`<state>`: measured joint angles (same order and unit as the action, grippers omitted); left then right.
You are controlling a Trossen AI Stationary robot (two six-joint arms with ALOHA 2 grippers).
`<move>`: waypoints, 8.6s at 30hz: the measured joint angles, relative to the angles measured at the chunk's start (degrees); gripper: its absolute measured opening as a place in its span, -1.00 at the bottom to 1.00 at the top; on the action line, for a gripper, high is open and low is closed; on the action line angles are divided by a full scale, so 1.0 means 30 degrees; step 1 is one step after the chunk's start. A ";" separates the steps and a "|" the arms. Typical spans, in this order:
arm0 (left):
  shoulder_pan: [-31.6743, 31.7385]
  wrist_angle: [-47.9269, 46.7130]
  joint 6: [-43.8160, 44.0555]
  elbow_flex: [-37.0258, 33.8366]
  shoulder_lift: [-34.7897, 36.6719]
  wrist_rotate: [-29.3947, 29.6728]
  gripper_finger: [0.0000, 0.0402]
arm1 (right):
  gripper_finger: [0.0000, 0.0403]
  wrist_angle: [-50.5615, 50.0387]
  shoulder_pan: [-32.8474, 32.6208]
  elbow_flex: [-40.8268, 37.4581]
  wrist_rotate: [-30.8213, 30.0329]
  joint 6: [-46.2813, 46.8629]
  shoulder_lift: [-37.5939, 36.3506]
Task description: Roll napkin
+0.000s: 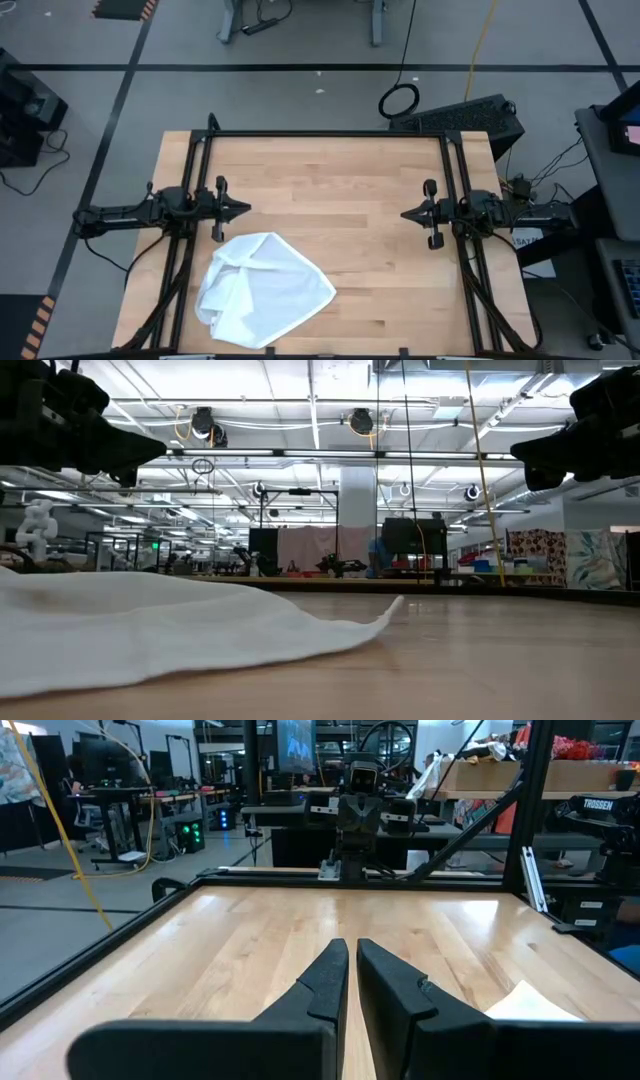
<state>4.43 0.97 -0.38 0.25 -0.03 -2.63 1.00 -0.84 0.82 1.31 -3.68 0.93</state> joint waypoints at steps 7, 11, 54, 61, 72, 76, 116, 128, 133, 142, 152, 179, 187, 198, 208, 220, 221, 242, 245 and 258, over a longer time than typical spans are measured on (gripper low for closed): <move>0.0006 0.0000 0.0000 0.0000 0.0000 -0.0001 -0.83 | -1.00 0.0006 0.0000 0.0000 -0.0002 0.0000 0.0000; 0.0004 0.0000 0.0000 0.0000 0.0000 0.0001 -0.83 | -1.00 0.0002 -0.0001 0.0000 -0.0001 0.0000 0.0000; 0.0000 0.0000 0.0000 0.0000 0.0000 -0.0001 -0.83 | -1.00 -0.0002 -0.0002 0.0000 0.0004 0.0006 0.0000; 0.0006 0.0109 -0.0019 0.0000 0.0000 0.0005 -0.83 | -1.00 0.0000 -0.0005 0.0000 -0.0002 0.0000 0.0000; 0.0015 0.0668 -0.0541 0.0276 0.0000 0.0618 -0.83 | -1.00 0.0185 -0.0007 0.0000 0.0001 0.0000 -0.0007; 0.0000 0.0952 -0.0498 0.1920 -0.0205 0.0967 -0.84 | -1.00 0.0173 0.0000 0.0000 -0.0002 0.0000 0.0000; -0.4042 -1.5180 0.8652 1.3501 -1.6502 -0.0754 -0.35 | -1.00 -0.0009 -0.0007 0.0000 -0.0497 0.5472 0.0416; -1.0508 -1.3311 1.1945 1.1766 -1.8174 0.2202 -0.05 | -1.00 -0.0015 -0.0007 0.0000 -0.0506 0.5362 0.0539; -1.2495 -1.2547 1.4600 1.1775 -2.0580 0.2854 -0.05 | -1.00 -0.0009 -0.0007 0.0000 -0.0512 0.5343 0.0546; -1.4141 -1.2486 1.5548 1.2363 -2.4393 0.2890 -0.24 | -1.00 -0.0009 -0.0007 0.0000 -0.0573 0.4352 0.0546; -1.4141 -1.3439 1.7229 1.2840 -2.4974 0.3123 -0.38 | -1.00 -0.0009 -0.0001 0.0000 -0.0590 0.5040 0.0545; -1.2353 -1.2821 1.8963 1.2699 -2.8040 0.3274 -0.94 | -1.00 -0.0022 -0.0001 0.0007 -0.0482 0.4449 0.0546; -1.1965 -1.3463 1.8368 1.3718 -2.7668 0.4896 -0.98 | -1.00 -0.0016 -0.0002 0.0007 -0.0482 0.4734 0.0541; -1.1963 -1.6364 1.6967 1.6842 -2.7532 0.7446 -0.99 | -1.00 -0.0035 0.0000 0.0015 -0.0453 0.4998 0.0848; -1.1104 -1.6087 1.3412 1.8779 -2.7519 1.1548 -0.99 | -1.00 0.0870 -0.0007 0.0015 -0.3879 0.7118 0.1260; -0.7958 -1.0362 0.6342 1.8790 -2.7518 1.4620 -0.99 | -0.89 0.5948 -0.0007 0.0679 -0.4388 0.6044 0.7049; -0.7671 -0.9852 0.5792 1.8790 -2.7518 1.4578 -0.99 | -0.85 0.6245 -0.0007 0.0991 -0.4388 0.5613 0.7840; -0.5778 -0.6621 0.4344 1.8775 -2.9903 1.2281 -0.96 | -0.31 1.3076 -0.0007 0.9840 -0.3938 -0.0132 2.8345; -0.5778 -0.6280 0.4335 1.8775 -3.0353 1.2216 -0.96 | -0.25 1.3061 -0.0007 1.1379 -0.3899 -0.0124 3.0704; -0.5770 -0.5662 0.4459 1.8775 -3.0629 1.2489 -0.96 | -0.47 1.1873 -0.0015 1.4630 -0.4040 -0.0005 3.4421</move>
<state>-12.88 -16.01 12.99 56.58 -91.92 34.84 36.62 -0.89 44.71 -10.81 -3.70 104.19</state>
